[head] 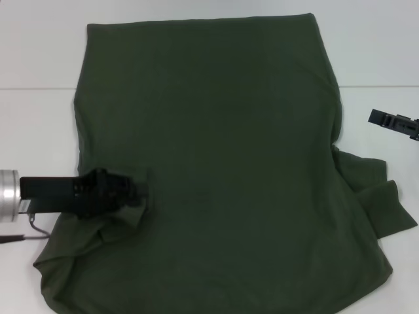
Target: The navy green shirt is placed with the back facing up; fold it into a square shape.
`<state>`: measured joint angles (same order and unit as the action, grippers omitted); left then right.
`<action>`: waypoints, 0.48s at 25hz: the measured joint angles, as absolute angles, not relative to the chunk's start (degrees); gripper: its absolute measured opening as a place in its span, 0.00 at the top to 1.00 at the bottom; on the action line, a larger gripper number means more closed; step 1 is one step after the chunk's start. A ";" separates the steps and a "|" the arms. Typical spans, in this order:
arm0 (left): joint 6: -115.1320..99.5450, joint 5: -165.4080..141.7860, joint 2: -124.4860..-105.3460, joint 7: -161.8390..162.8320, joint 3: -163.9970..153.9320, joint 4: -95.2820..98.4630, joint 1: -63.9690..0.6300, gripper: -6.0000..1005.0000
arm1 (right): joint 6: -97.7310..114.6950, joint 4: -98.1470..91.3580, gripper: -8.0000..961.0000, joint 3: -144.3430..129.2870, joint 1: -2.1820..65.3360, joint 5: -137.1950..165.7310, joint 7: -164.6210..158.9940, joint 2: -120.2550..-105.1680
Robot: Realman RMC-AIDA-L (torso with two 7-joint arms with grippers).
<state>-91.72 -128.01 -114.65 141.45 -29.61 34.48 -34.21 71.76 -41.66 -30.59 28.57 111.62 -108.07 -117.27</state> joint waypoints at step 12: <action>-103.03 -120.00 -114.16 118.00 -22.13 39.77 -27.44 0.46 | 78.13 -41.68 0.04 -31.42 28.50 113.99 -111.07 -113.98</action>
